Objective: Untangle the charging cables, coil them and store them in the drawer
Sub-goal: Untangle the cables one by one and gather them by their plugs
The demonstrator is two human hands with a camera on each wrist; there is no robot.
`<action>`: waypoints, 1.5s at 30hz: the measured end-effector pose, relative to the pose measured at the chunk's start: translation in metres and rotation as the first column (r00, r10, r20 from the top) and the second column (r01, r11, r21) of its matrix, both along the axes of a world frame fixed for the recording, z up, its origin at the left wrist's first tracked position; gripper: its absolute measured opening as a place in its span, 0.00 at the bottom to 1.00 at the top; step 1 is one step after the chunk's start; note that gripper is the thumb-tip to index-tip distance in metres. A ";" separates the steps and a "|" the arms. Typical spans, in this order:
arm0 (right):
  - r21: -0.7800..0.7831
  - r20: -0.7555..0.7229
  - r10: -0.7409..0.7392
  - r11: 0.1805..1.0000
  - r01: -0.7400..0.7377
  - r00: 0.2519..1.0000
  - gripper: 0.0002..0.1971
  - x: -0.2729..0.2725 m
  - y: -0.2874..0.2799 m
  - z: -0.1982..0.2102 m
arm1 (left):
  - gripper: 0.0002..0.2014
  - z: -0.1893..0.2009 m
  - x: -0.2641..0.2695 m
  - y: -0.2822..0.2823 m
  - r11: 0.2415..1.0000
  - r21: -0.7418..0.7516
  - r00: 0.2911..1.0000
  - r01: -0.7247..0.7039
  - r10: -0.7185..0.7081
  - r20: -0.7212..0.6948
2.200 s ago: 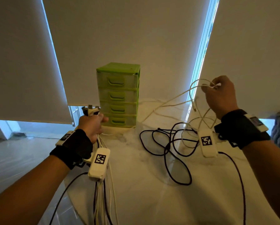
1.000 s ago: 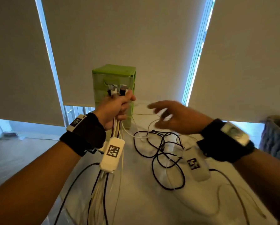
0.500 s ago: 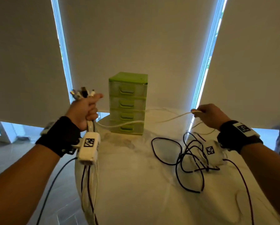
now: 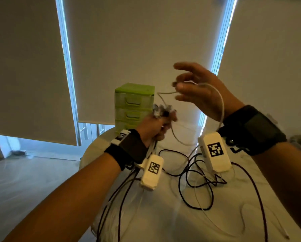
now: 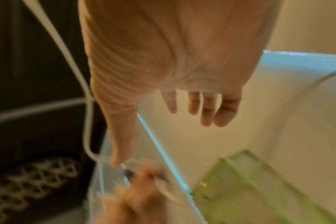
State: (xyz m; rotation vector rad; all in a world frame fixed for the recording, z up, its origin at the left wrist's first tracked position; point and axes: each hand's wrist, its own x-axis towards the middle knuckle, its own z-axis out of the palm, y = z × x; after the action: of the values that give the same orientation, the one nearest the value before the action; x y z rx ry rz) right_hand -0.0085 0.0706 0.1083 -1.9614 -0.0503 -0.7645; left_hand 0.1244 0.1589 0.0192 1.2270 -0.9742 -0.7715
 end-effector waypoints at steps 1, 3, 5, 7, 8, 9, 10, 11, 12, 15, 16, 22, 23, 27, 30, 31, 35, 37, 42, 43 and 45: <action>-0.109 -0.094 -0.168 0.981 0.158 0.981 0.35 -0.004 -0.012 -0.013 | 0.11 0.005 0.006 0.004 0.999 -0.048 0.999 -0.017 0.015 -0.044; -0.381 -0.366 -0.358 0.900 0.213 0.859 0.43 -0.005 -0.021 -0.050 | 0.13 0.017 0.017 0.016 0.991 -0.137 0.994 -0.008 -0.008 -0.113; -0.495 -0.595 -0.333 0.869 -0.007 0.731 0.27 0.004 -0.026 -0.092 | 0.14 0.027 0.022 0.028 0.982 -0.189 0.993 -0.010 -0.012 -0.114; -0.533 -0.656 -0.424 0.846 0.014 0.625 0.18 0.010 -0.046 -0.120 | 0.15 0.036 0.029 0.040 0.969 -0.242 0.994 -0.047 0.020 -0.111; -0.633 -0.606 -0.575 0.767 0.104 0.550 0.23 0.008 -0.065 -0.123 | 0.15 0.039 0.036 0.047 0.956 -0.280 0.988 -0.084 0.043 -0.148; -0.757 -0.509 -0.740 0.628 0.181 0.440 0.26 0.001 -0.087 -0.121 | 0.16 0.042 0.045 0.056 0.938 -0.325 0.978 -0.122 0.059 -0.198; -0.837 -0.403 -0.854 0.489 0.243 0.330 0.28 -0.008 -0.110 -0.117 | 0.16 0.044 0.056 0.064 0.919 -0.361 0.966 -0.158 0.069 -0.248; -0.860 -0.355 -0.903 0.417 0.293 0.242 0.28 -0.017 -0.128 -0.111 | 0.17 0.047 0.065 0.070 0.907 -0.378 0.954 -0.186 0.074 -0.290; -0.831 -0.387 -0.898 0.438 0.342 0.210 0.28 -0.025 -0.142 -0.103 | 0.17 0.047 0.073 0.072 0.905 -0.373 0.943 -0.205 0.080 -0.324; -0.466 -0.579 -0.675 0.735 0.493 0.457 0.32 -0.023 -0.134 -0.068 | 0.14 0.043 0.072 0.055 0.943 -0.253 0.931 -0.216 0.121 -0.343; -0.337 -0.543 -0.607 0.790 0.512 0.581 0.33 -0.017 -0.125 -0.053 | 0.11 0.040 0.064 0.043 0.962 -0.178 0.943 -0.206 0.146 -0.301; -0.198 -0.420 -0.323 0.945 0.261 0.848 0.29 -0.009 -0.047 0.028 | 0.05 0.022 -0.004 -0.015 0.999 0.041 0.997 -0.034 0.031 0.075; -0.246 -0.437 -0.334 0.937 0.246 0.835 0.28 -0.010 -0.040 0.034 | 0.04 0.021 -0.013 -0.020 0.999 0.034 0.993 -0.009 0.004 0.121; -0.234 -0.356 -0.356 0.929 0.286 0.864 0.26 -0.015 -0.034 0.031 | 0.10 0.021 -0.026 -0.028 1.000 0.002 0.993 -0.001 0.001 0.119; -0.063 -0.249 -0.239 0.971 0.231 0.938 0.19 -0.020 -0.035 0.011 | 0.14 0.020 -0.019 -0.027 0.992 -0.069 0.991 -0.105 0.110 0.070; -0.016 -0.206 -0.197 0.980 0.198 0.958 0.16 -0.022 -0.035 0.003 | 0.12 0.019 -0.015 -0.027 0.985 -0.087 0.987 -0.146 0.151 0.053; -0.079 -0.062 -0.212 0.975 0.206 0.975 0.30 -0.028 -0.029 -0.035 | 0.08 0.022 0.005 -0.021 0.980 -0.128 0.984 -0.154 0.140 -0.108; -0.331 -0.157 -0.326 0.907 0.262 0.932 0.40 -0.024 -0.028 -0.058 | 0.08 0.023 0.013 -0.016 0.985 -0.137 0.981 -0.105 0.080 -0.176; -0.397 -0.127 -0.382 0.866 0.306 0.915 0.18 -0.021 -0.043 -0.070 | 0.09 0.014 0.025 -0.007 0.981 -0.154 0.980 -0.115 0.088 -0.177; -0.422 -0.076 -0.399 0.843 0.333 0.914 0.12 -0.023 -0.046 -0.067 | 0.09 0.013 0.027 -0.006 0.976 -0.157 0.974 -0.149 0.118 -0.193; -0.407 0.023 -0.413 0.828 0.386 0.910 0.09 -0.025 -0.050 -0.067 | 0.07 0.011 0.032 -0.005 0.955 -0.180 0.942 -0.235 0.177 -0.287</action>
State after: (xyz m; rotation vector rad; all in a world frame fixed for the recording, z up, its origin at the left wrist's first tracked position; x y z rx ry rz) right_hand -0.0332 0.0203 0.0415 -2.4334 0.2757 -1.0226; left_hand 0.1563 0.1534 0.0303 0.9902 -0.6734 -0.6293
